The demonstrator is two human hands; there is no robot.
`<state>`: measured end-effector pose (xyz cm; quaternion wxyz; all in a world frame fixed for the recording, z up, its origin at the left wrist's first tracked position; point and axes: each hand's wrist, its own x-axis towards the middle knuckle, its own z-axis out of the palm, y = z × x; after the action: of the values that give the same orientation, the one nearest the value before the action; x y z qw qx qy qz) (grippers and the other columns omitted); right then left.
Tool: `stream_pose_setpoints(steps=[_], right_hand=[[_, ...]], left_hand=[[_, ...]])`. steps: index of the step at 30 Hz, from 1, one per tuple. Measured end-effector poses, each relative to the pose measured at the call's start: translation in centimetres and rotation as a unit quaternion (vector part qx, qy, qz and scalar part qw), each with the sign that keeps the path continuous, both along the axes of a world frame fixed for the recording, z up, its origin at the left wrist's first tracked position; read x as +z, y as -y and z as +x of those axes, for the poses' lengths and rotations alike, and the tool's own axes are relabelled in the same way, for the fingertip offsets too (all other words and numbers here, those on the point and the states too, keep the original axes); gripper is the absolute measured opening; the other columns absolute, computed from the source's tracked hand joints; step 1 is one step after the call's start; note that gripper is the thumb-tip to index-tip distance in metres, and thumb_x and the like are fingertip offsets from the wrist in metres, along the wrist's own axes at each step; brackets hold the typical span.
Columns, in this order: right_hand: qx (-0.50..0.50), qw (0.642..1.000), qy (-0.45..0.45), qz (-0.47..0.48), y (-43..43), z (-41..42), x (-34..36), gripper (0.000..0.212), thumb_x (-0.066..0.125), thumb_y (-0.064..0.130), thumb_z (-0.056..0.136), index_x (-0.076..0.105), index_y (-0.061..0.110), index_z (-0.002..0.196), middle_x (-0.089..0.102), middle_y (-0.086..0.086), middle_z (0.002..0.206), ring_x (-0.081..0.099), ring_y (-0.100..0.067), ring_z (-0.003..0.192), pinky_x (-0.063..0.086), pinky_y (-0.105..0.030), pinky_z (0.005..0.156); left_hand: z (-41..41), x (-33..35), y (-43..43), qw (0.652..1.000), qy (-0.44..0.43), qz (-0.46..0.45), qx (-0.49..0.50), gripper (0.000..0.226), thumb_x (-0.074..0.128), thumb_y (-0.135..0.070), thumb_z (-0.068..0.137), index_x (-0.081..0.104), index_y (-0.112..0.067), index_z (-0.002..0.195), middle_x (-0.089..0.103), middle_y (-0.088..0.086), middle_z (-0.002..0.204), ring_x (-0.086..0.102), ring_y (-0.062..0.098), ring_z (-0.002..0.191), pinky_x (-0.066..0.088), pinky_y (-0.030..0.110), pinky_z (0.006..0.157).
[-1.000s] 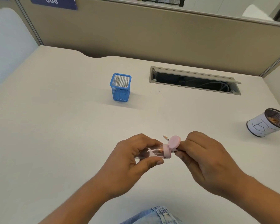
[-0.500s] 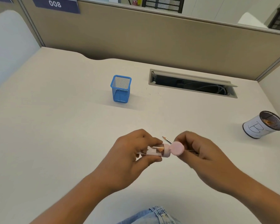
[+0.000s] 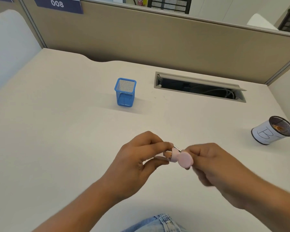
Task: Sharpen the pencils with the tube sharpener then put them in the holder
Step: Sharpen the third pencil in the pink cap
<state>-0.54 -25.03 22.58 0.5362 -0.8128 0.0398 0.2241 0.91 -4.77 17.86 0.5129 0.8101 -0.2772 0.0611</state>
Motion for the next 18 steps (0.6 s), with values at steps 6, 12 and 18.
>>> stream_pose_setpoints(steps=[6, 12, 18], right_hand=[[0.100, 0.985, 0.103, -0.097, 0.2, -0.1, 0.6, 0.046, 0.052, 0.056, 0.085, 0.062, 0.015, 0.068, 0.038, 0.006, 0.055, 0.029, -0.008, 0.049, 0.029, -0.011, 0.046], [0.167, 0.829, 0.430, -0.315, 1.8, 0.9, -0.8, 0.022, 0.052, 0.029, 0.095, 0.069, 0.015, 0.092, 0.049, 0.011, 0.071, 0.039, -0.007, 0.061, 0.035, -0.023, 0.054], [0.126, 0.892, 0.358, -0.244, 0.7, 0.5, -1.2, 0.025, 0.052, 0.027, 0.097, 0.055, 0.025, 0.072, 0.036, 0.013, 0.057, 0.029, -0.007, 0.052, 0.025, -0.015, 0.049]], left_hand=[[0.1, 0.0, -0.1, 0.998, -0.063, -0.014, -0.003, 0.028, 0.071, -0.020, 0.084, 0.070, -0.027, 0.110, 0.060, -0.014, 0.094, 0.060, 0.011, 0.082, 0.049, 0.020, 0.070], [-0.3, 0.0, 0.3, 0.989, -0.136, -0.040, 0.037, 0.026, 0.075, -0.023, 0.083, 0.070, -0.035, 0.105, 0.064, -0.012, 0.091, 0.060, 0.017, 0.082, 0.046, 0.011, 0.068], [-0.1, -0.3, 0.5, 0.993, -0.101, -0.051, 0.032, 0.027, 0.074, -0.017, 0.082, 0.071, -0.028, 0.106, 0.062, -0.012, 0.092, 0.061, 0.016, 0.081, 0.049, 0.019, 0.068]])
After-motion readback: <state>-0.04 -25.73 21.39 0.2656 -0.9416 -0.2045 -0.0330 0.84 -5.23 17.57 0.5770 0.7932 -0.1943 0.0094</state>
